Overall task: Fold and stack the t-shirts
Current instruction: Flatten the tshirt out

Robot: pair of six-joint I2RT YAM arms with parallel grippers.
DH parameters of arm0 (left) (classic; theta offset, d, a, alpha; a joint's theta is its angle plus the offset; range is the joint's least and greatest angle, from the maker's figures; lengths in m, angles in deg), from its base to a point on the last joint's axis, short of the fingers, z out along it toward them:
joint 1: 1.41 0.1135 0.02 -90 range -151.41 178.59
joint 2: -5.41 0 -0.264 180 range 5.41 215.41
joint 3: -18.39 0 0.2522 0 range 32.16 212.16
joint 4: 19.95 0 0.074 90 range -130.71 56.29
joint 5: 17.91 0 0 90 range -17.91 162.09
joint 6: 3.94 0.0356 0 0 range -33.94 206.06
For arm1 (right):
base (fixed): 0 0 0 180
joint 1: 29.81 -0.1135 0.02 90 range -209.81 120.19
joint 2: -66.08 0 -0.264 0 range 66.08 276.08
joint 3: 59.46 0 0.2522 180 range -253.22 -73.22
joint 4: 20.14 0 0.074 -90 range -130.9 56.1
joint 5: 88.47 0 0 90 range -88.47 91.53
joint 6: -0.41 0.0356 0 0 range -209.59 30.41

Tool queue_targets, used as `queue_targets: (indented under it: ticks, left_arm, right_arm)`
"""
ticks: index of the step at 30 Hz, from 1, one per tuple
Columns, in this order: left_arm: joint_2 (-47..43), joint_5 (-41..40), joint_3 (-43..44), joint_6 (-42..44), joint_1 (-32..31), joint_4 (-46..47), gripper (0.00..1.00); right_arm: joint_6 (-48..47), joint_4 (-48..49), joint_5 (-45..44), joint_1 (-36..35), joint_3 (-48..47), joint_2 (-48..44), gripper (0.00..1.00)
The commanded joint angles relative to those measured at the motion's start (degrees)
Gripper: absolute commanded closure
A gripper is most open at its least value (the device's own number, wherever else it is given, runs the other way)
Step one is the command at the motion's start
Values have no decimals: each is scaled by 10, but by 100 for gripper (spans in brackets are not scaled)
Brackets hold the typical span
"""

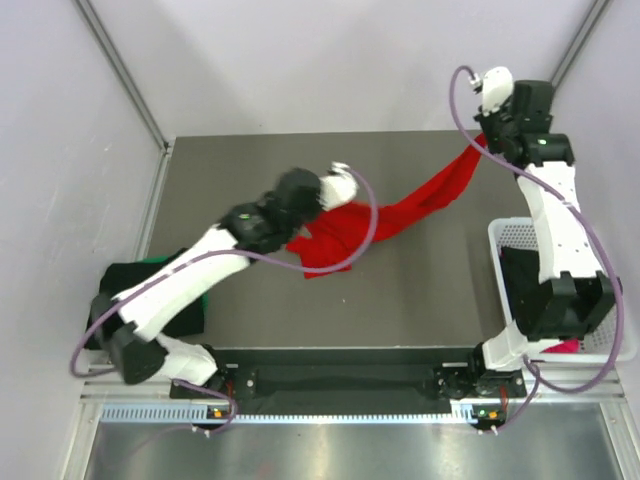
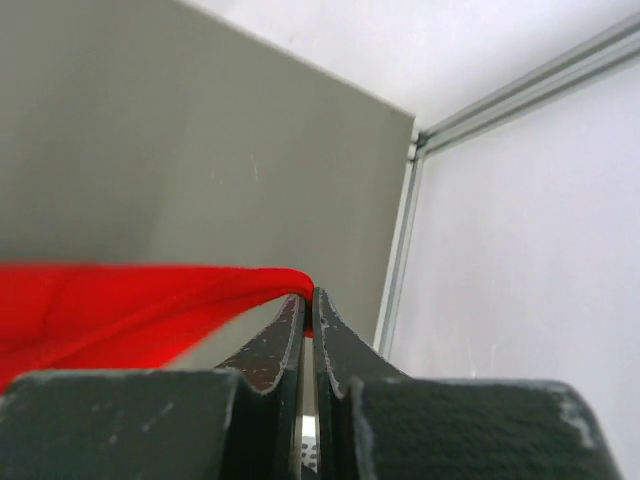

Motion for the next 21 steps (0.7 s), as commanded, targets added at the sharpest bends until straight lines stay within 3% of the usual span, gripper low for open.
queue_targets:
  ticks: [1, 5, 9, 15, 21]
  left_arm:
    - [-87, -34, -32, 102, 20, 66, 100]
    - [-152, -85, -21, 137, 28, 88, 100]
    - [-206, -83, 14, 131, 89, 83, 100]
    - [-252, -67, 80, 155, 96, 83, 100]
    - [-270, -41, 142, 132, 113, 53, 100]
  right_arm:
    - [56, -4, 66, 36, -37, -84, 100]
    - [65, -7, 110, 39, -59, -177, 100]
    - [65, -24, 114, 39, -103, -226, 100]
    - [68, -32, 97, 39, -146, -274, 100]
    - [62, -56, 95, 39, -80, -321, 100]
